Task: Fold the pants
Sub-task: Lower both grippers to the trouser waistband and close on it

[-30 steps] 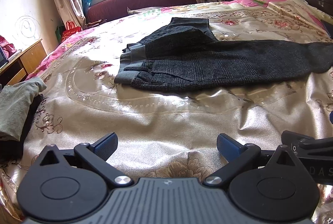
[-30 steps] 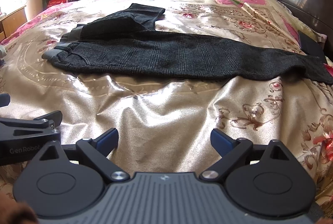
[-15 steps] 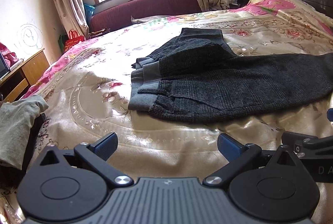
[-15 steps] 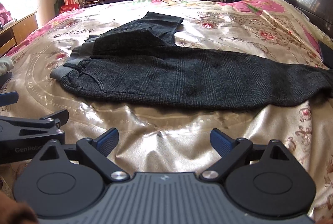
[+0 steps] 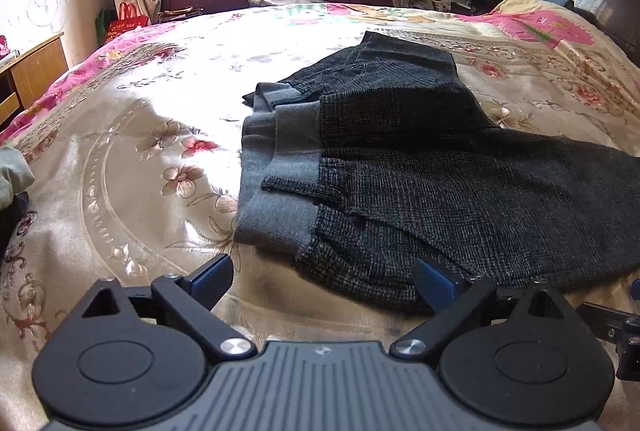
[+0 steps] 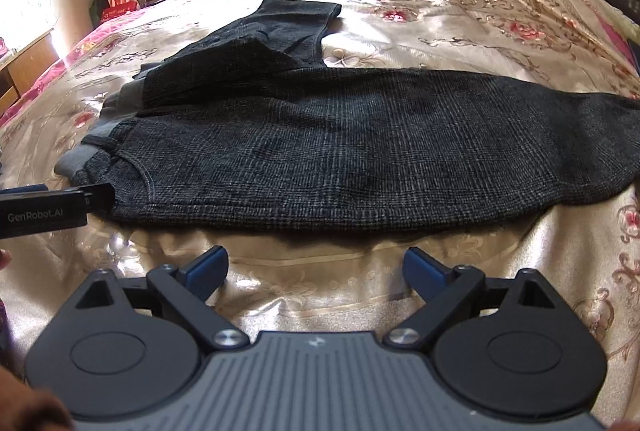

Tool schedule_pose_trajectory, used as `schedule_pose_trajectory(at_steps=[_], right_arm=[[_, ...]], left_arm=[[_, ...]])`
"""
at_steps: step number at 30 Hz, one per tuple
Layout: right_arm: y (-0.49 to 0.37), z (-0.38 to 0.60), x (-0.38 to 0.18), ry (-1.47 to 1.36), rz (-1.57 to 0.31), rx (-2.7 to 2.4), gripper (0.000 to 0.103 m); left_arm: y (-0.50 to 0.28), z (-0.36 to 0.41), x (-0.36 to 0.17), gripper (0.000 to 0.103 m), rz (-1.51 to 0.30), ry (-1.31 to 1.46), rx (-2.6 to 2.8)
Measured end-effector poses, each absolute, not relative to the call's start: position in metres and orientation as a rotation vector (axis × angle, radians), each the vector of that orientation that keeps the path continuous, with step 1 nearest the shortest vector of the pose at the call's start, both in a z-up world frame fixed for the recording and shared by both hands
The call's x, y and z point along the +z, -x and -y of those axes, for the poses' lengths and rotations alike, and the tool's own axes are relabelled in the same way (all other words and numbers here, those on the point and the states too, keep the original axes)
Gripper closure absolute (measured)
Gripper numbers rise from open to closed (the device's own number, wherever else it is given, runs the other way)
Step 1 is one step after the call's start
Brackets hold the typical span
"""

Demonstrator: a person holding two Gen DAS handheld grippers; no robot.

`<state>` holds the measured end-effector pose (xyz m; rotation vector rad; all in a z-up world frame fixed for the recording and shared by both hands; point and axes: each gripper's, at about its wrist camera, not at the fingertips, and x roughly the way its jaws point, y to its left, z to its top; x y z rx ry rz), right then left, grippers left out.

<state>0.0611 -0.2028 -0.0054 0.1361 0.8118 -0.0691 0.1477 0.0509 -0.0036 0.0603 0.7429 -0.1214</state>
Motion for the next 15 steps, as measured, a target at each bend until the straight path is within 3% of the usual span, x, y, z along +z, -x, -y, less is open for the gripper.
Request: schedule_pose_trajectory(at_steps=[6,8,11,12,15], right_arm=[[-0.072,0.211,-0.009,-0.180,-0.808,-0.067,0.008],[-0.073,0.214,-0.009,-0.193,-0.803,-0.065,0.008],[-0.074,0.224,-0.008,-0.219,-0.798,-0.075,0.009],[-0.073,0.229,-0.006,-0.231,-0.796,-0.087,0.009],[-0.073,0.249,-0.004,-0.292,-0.788,-0.124,0.009]], left_arm=[[-0.176,-0.050,-0.010,0.000,-0.775,-0.015,-0.114],[-0.179,-0.045,-0.009,0.005,-0.758,-0.041,-0.103],[-0.176,-0.045,-0.007,0.023,-0.738,-0.047,-0.098],[-0.174,-0.047,-0.006,0.034,-0.731,-0.050,-0.088],[-0.171,-0.049,-0.007,0.042,-0.722,-0.053,-0.096]])
